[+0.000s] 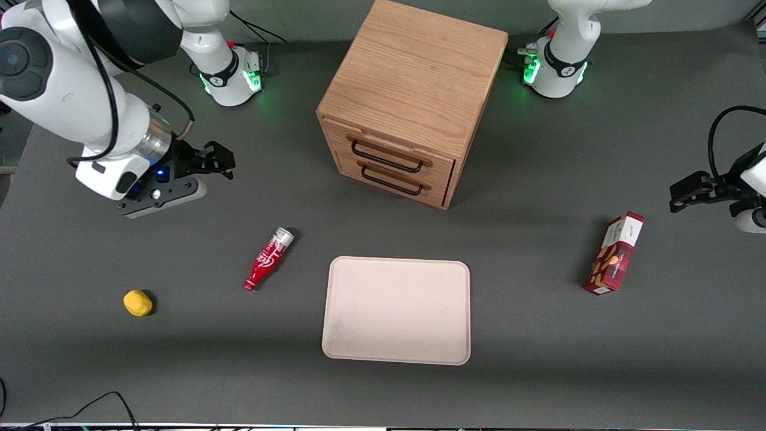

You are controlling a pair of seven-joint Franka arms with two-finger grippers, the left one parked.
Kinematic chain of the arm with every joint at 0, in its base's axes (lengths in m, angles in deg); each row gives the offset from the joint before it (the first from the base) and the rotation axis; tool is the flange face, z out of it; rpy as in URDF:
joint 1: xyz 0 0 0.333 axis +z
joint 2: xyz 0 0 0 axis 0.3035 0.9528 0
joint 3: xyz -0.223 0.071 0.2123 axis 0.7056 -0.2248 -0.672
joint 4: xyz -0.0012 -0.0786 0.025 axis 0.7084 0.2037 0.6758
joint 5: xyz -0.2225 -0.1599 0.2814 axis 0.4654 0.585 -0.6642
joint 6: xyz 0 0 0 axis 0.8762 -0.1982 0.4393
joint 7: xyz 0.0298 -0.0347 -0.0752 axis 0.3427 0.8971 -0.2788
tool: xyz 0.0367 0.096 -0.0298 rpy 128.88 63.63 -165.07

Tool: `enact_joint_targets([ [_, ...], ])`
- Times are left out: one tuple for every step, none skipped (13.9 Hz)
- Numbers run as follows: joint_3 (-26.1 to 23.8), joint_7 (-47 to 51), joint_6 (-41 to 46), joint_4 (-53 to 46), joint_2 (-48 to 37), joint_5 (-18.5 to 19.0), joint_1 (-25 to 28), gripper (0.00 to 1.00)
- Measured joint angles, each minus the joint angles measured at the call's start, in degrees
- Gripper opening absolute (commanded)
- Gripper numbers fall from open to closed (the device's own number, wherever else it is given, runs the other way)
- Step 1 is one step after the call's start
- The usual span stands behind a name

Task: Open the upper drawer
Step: 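Move the right gripper toward the upper drawer's black handle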

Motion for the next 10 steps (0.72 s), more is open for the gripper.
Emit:
enact_joint_targets([
  [-0.7,0.0,0.0,0.0,0.1,0.0,0.0,1.00],
  [-1.3,-0.2,0.0,0.0,0.4,0.0,0.0,1.00],
  [-2.1,-0.3,0.0,0.0,0.6,0.0,0.1,1.00],
  [-2.7,-0.3,0.0,0.0,0.8,0.0,0.1,1.00],
  [-3.0,-0.3,0.0,0.0,1.0,0.0,0.2,1.00],
  [-3.4,-0.5,0.0,0.0,1.3,0.0,0.2,1.00],
  [-4.0,-0.7,0.0,0.0,1.6,-0.1,0.2,1.00],
  [-5.0,-0.8,0.0,-0.3,1.9,-0.1,0.2,1.00],
  [-6.1,-0.8,0.0,-0.5,2.0,-0.1,0.3,1.00],
  [-6.9,-0.8,0.0,-0.7,2.0,0.0,0.3,1.00],
])
